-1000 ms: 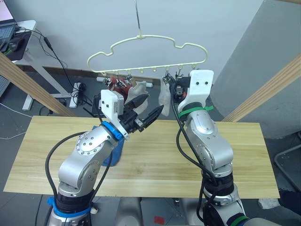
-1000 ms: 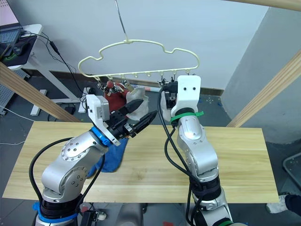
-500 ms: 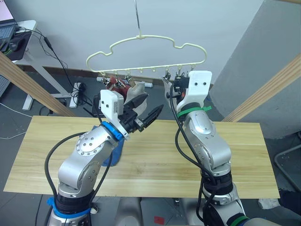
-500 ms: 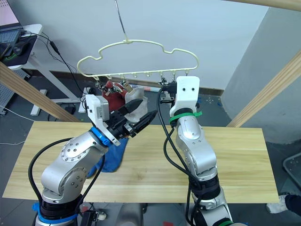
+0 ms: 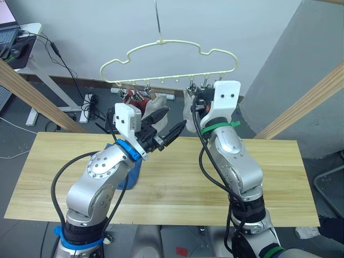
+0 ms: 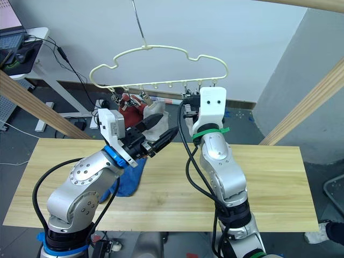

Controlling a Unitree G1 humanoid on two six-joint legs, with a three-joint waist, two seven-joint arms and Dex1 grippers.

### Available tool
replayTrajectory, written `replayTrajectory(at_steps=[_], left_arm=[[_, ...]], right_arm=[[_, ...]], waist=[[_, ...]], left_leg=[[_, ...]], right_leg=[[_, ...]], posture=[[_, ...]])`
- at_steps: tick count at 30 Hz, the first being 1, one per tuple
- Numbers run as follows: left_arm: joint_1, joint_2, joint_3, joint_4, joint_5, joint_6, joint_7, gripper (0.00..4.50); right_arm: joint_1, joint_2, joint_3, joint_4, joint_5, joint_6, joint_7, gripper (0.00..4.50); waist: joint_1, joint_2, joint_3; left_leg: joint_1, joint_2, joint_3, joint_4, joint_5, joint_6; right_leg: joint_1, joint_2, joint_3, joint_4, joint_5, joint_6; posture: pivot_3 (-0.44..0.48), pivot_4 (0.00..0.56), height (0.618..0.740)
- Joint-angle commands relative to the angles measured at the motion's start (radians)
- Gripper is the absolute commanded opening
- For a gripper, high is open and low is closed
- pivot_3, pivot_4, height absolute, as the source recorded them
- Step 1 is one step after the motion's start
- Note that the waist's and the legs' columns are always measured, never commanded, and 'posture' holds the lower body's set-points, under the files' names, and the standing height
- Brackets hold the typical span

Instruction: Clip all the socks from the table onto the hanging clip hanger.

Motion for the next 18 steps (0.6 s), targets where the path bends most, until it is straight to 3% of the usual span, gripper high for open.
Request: replayTrajectory(at_steps=[1, 18], left_arm=[[0.003, -0.005, -0.006, -0.04, -0.001, -0.021, 0.0, 3.31], [0.002, -0.006, -0.006, -0.041, 0.001, -0.025, -0.002, 3.31]], right_arm=[[-0.017, 0.05, 0.013, -0.026, -0.005, -0.025, 0.003, 2.32], [-0.022, 0.057, 0.021, -0.023, 0.007, -0.053, 0.016, 2.32]], waist=[[0.0, 0.0, 0.0], [0.0, 0.0, 0.0]], left_leg=[[0.0, 0.0, 0.0, 0.0, 0.0, 0.0], [0.0, 0.0, 0.0, 0.0, 0.0, 0.0]], right_leg=[[0.0, 0.0, 0.0, 0.0, 0.0, 0.0], [0.0, 0.0, 0.0, 0.0, 0.0, 0.0]], posture=[[0.115, 0.341, 0.74], [0.12, 0.328, 0.74]])
